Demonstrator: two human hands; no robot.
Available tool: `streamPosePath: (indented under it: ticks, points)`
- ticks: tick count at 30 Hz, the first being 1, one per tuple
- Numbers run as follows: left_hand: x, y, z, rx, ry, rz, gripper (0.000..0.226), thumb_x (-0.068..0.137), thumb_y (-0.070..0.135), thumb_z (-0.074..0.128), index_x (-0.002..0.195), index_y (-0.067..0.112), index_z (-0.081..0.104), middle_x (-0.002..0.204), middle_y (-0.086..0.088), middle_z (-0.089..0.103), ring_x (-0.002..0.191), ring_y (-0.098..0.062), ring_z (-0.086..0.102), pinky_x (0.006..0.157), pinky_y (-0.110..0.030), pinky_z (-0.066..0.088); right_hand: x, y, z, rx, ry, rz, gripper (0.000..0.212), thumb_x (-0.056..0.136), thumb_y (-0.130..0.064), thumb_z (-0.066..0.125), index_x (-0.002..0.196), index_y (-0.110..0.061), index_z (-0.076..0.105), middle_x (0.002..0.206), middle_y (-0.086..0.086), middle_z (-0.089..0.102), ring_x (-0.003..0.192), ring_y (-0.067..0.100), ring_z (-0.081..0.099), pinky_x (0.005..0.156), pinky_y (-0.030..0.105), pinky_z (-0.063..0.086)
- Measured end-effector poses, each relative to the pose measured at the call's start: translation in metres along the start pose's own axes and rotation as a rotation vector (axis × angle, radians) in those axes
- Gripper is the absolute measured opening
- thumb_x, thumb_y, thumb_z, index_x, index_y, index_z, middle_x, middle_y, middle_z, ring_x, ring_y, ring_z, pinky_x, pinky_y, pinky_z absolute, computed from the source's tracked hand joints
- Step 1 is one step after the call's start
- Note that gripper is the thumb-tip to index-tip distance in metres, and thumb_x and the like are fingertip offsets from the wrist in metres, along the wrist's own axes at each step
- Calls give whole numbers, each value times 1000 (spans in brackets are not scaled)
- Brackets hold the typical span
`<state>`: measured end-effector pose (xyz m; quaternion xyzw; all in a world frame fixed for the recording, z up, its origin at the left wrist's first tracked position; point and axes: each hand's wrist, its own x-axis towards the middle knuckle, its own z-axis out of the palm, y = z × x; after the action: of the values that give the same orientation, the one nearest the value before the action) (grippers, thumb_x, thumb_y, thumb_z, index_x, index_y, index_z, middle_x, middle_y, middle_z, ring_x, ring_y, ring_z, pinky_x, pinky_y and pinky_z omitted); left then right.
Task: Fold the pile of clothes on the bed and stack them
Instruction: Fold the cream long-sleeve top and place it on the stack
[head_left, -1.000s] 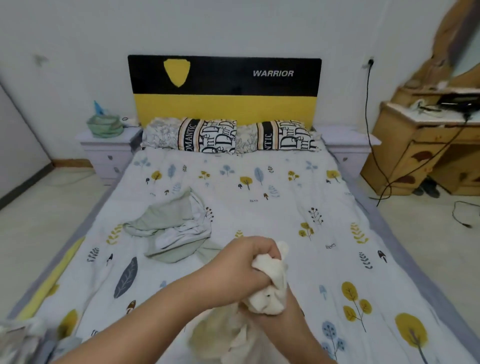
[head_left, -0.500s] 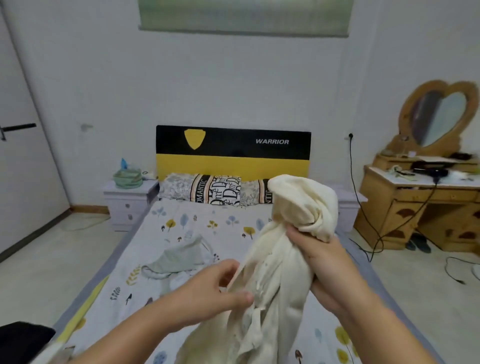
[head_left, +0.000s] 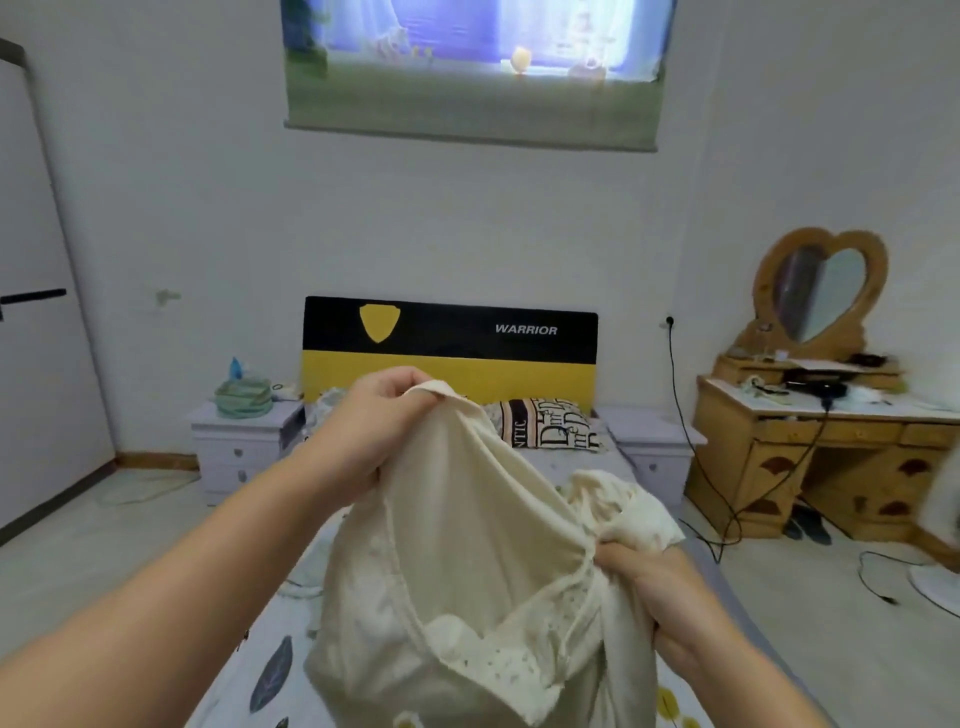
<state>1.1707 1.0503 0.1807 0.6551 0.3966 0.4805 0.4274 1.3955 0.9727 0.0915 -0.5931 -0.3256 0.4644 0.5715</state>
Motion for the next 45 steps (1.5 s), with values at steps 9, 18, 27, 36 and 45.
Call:
streamPosePath:
  ticks: [9, 18, 27, 36, 45]
  points:
    - [4, 32, 30, 54, -80, 121, 17, 86, 17, 58, 72, 17, 67, 68, 0, 64, 65, -14, 58, 63, -29, 46, -15, 11, 29, -351, 130, 4, 50, 83, -23, 63, 121, -8, 35, 107, 1, 35, 84, 9, 41, 68, 26, 35]
    - [3, 48, 21, 125, -103, 240, 22, 86, 20, 63, 65, 24, 68, 61, 14, 64, 65, -4, 60, 61, -22, 45, 7, -10, 64, -727, -215, -589, 66, 79, -14, 66, 137, -31, 38, 132, -17, 45, 123, 4, 41, 105, 31, 38]
    - [4, -17, -51, 887, 20, 247, 10, 76, 19, 75, 70, 24, 69, 63, 10, 57, 62, -8, 51, 55, -22, 37, 25, -22, 38, -1102, -136, -386, 22, 76, -35, 74, 80, -19, 59, 73, -2, 58, 66, 12, 53, 54, 25, 36]
    - [-12, -94, -87, 1426, -276, -3, 19, 76, 24, 72, 90, 24, 59, 81, 7, 54, 75, -13, 48, 52, -24, 27, -2, -70, 22, -756, 64, -605, 29, 78, 9, 49, 67, -16, 58, 66, 0, 54, 59, 11, 45, 50, 22, 32]
    - [-21, -103, -99, 558, 10, -449, 13, 85, 9, 51, 79, 5, 62, 72, -10, 57, 66, -21, 52, 67, -29, 43, 12, -37, -22, -1166, 431, -698, 14, 92, -9, 48, 87, -16, 58, 81, 4, 57, 83, 29, 54, 62, 33, 38]
